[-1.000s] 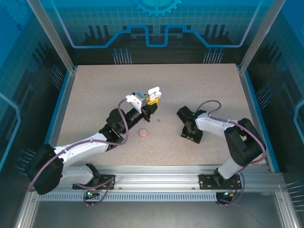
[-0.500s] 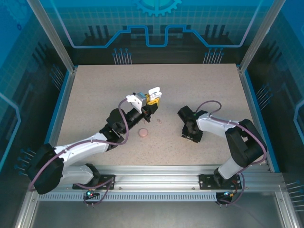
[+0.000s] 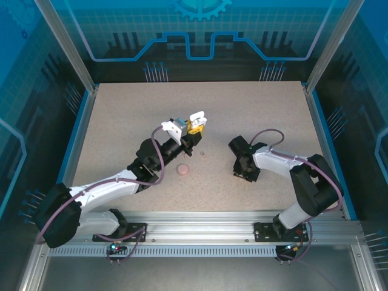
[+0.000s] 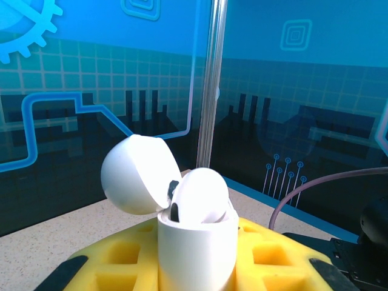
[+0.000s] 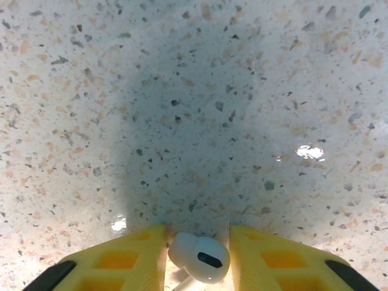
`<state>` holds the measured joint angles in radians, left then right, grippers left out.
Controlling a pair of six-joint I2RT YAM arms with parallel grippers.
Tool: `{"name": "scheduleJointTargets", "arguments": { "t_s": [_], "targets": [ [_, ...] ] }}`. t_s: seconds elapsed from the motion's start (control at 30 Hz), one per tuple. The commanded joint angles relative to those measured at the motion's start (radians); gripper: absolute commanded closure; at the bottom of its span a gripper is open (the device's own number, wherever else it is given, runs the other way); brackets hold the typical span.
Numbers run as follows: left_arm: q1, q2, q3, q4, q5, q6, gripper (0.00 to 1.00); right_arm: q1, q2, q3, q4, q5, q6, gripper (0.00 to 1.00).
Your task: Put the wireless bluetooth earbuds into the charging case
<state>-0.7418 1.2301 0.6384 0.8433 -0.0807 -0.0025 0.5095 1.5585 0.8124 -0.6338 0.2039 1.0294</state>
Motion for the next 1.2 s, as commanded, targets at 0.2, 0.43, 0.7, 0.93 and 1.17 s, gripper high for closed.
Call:
{"name": "scheduleJointTargets", "arguments": {
  "t_s": [0.2,0.43,0.7,0.93,1.17],
  "targets": [
    [-0.008,0.008,0.042,0.045,0.012,-0.019,1.0,-0.017,-0.007,-0.042,-0.014,0.014,-0.025,0.75],
    [-0.009,0.013,0.044,0.046,0.012,-0.02,1.0,-0.019,-0.007,-0.035,-0.01,0.016,-0.041,0.76],
    [-0.008,0.01,0.045,0.046,0.016,-0.017,1.0,-0.017,-0.088,-0.03,0.028,0.042,-0.11,0.76],
    [-0.009,0.003,0.058,0.034,0.024,-0.006,1.0,-0.014,-0.211,0.019,0.037,0.087,-0.22,0.76],
    [-0.008,0.012,0.084,0.024,0.041,0.002,1.0,-0.004,-0.325,0.141,0.093,0.104,-0.41,0.75]
  ]
}}
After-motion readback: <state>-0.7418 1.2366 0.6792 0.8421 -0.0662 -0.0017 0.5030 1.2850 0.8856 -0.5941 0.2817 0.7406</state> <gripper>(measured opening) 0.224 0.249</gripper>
